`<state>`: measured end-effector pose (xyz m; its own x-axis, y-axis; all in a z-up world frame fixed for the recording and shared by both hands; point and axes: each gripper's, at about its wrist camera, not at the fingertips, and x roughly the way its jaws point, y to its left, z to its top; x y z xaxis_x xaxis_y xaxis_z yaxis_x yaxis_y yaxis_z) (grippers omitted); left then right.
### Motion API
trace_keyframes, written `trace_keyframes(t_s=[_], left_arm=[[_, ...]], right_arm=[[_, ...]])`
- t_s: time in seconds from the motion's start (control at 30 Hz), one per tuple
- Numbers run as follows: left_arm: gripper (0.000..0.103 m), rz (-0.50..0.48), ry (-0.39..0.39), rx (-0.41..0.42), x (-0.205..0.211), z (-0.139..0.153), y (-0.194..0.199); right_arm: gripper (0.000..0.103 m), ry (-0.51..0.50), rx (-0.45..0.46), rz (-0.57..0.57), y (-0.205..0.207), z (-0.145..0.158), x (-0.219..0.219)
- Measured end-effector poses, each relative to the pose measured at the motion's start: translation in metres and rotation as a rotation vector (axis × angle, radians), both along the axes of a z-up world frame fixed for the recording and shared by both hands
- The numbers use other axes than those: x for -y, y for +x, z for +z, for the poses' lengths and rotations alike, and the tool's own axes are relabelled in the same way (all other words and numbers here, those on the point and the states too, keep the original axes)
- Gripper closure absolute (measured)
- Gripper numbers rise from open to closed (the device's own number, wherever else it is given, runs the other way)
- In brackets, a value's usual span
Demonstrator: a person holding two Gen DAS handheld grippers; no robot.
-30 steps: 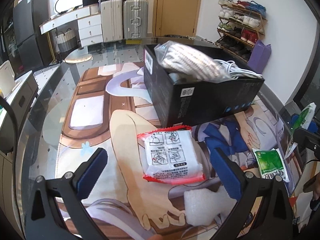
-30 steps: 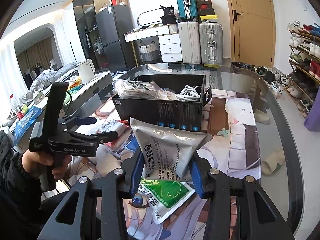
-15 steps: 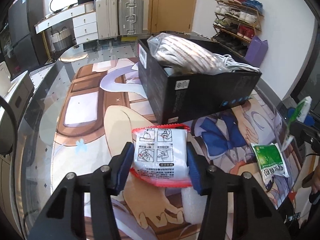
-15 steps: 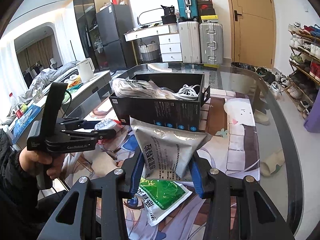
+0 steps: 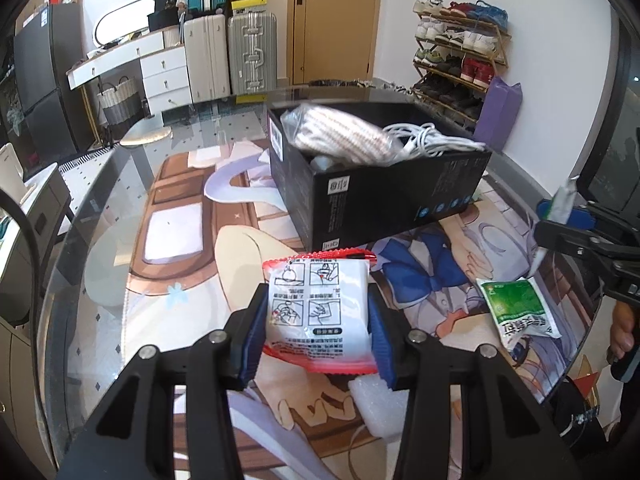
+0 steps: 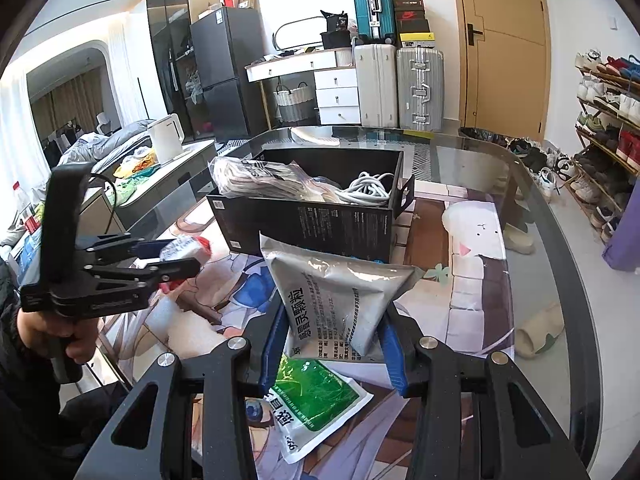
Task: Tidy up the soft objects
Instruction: 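Carry both packets over the black box with both grippers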
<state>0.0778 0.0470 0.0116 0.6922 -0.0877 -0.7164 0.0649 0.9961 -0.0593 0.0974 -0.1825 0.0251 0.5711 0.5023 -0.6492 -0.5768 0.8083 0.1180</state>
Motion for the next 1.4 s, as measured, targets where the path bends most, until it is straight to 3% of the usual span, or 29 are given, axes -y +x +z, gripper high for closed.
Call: trace_keyframes(t_s=[0.77,1.4], left_arm=[[0.058,-0.001,0.086,0.170,0.006,0.052,-0.012],[0.058,-0.002,0.064,0.224,0.010,0.072,0.013]], right_arm=[[0.060,-0.020,0.101,-0.006,0.027,0.030,0.005],[0.060,0.020,0.139,0.034,0.052,0.046,-0.010]])
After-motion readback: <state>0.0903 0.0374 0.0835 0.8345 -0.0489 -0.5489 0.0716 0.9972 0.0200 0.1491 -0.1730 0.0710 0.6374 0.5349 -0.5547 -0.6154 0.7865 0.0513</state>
